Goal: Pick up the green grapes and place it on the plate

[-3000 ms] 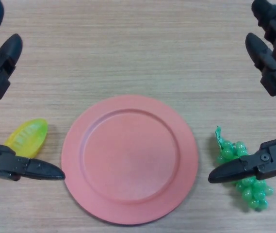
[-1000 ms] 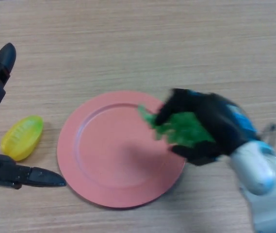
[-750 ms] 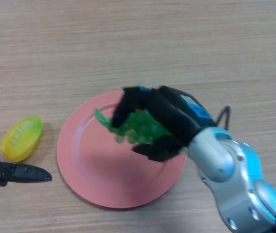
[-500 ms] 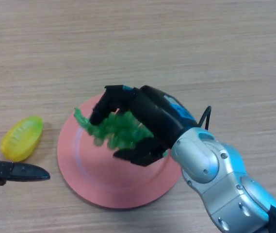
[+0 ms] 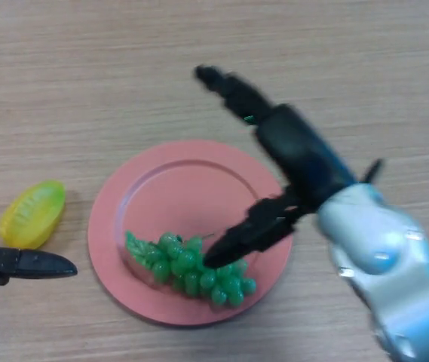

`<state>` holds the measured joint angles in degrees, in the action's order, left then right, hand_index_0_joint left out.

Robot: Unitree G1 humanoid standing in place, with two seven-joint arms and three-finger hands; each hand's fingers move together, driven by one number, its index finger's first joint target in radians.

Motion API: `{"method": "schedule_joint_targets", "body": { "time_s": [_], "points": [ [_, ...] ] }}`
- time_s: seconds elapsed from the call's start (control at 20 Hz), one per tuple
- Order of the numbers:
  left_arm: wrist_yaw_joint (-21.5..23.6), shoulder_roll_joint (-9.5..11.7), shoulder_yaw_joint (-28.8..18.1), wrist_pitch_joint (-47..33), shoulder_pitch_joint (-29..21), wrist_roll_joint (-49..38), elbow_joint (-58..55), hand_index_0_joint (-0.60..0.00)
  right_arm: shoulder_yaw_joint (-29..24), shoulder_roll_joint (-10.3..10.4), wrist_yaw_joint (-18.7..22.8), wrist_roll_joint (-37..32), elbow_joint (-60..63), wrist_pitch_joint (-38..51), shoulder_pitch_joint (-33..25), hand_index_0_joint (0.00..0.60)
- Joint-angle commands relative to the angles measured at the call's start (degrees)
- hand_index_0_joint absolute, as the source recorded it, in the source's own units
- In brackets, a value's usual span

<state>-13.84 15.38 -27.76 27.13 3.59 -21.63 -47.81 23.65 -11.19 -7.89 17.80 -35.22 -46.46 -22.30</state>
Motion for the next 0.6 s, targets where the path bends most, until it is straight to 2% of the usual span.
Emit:
{"method": "schedule_joint_targets", "body": {
  "time_s": [0.05, 0.1, 0.2, 0.3, 0.5, 0.55, 0.6],
  "points": [
    [0.5, 2.8, -2.2, -7.1, -1.8, -0.1, -2.4, 0.0, -7.9, 0.3, -1.5, -0.2, -7.6, 3.0, 0.1, 0.0],
    [0.6, 3.0, -2.1, -6.8, -2.1, -0.3, -2.5, 0.0, -11.3, 0.3, -2.4, -2.7, -11.3, 1.7, 2.0, 0.0],
    [0.9, 3.9, -2.0, -5.4, -2.8, -0.8, -3.4, 0.0, -14.0, 0.3, -2.9, -4.1, -15.8, -1.9, 3.6, 0.0],
    [0.6, 4.6, -1.7, -4.3, -3.6, -0.9, -3.8, 0.0, -16.2, 0.3, -1.5, -8.0, -20.2, -4.2, 5.2, 0.0],
    [0.5, 4.0, -0.2, -4.5, -3.6, 0.2, -4.2, 0.0, -22.6, 0.1, 0.1, -16.7, -24.4, -1.8, 11.2, 0.0],
    [0.4, 3.8, -0.1, -4.6, -3.4, 0.3, -4.3, 0.0, -23.2, -0.6, 0.6, -18.0, -24.5, -1.1, 11.9, 0.0],
    [-0.1, 3.2, -0.1, -5.2, -2.7, 0.5, -4.3, 0.0, -24.1, -2.1, 1.7, -19.8, -24.7, -0.3, 13.1, 0.0]
  ]
}}
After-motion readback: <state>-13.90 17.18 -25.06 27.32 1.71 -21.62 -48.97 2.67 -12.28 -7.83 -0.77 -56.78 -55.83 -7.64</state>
